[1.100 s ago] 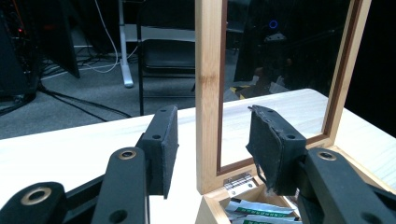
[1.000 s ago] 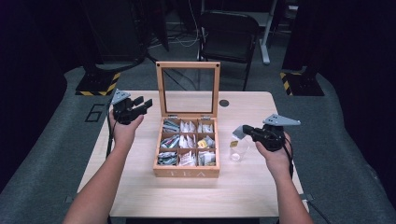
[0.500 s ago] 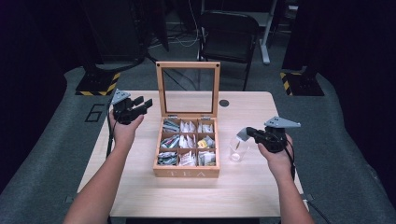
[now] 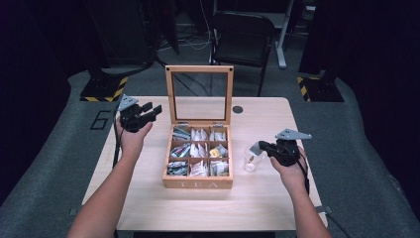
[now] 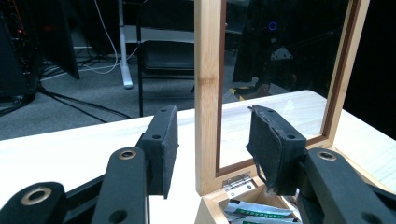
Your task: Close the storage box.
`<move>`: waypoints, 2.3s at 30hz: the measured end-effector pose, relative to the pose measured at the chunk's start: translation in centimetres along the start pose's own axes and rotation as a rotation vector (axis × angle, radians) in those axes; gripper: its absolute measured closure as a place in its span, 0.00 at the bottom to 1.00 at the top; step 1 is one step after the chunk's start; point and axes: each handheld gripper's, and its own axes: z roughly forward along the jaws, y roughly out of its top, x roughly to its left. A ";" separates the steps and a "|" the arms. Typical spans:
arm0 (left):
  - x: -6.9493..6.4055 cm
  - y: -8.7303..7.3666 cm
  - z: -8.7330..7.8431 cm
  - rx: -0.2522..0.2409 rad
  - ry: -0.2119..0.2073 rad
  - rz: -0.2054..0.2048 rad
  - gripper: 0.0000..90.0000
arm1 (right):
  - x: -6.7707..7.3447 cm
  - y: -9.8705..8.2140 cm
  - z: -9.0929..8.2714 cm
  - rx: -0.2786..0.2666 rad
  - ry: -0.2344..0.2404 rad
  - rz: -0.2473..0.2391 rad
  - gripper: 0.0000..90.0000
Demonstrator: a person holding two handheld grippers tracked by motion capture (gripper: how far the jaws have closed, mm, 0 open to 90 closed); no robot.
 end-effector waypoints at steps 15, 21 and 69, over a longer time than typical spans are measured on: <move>0.0 0.0 0.0 0.000 0.001 0.000 0.58 | 0.1 -0.7 0.8 0.024 0.017 0.001 0.98; 0.0 0.1 -0.1 -0.004 -0.001 0.000 0.58 | 0.1 -0.8 1.1 0.033 0.027 0.010 0.92; 0.0 0.8 0.1 0.007 0.000 0.009 0.58 | 1.6 9.5 4.1 -0.047 0.074 -0.070 0.53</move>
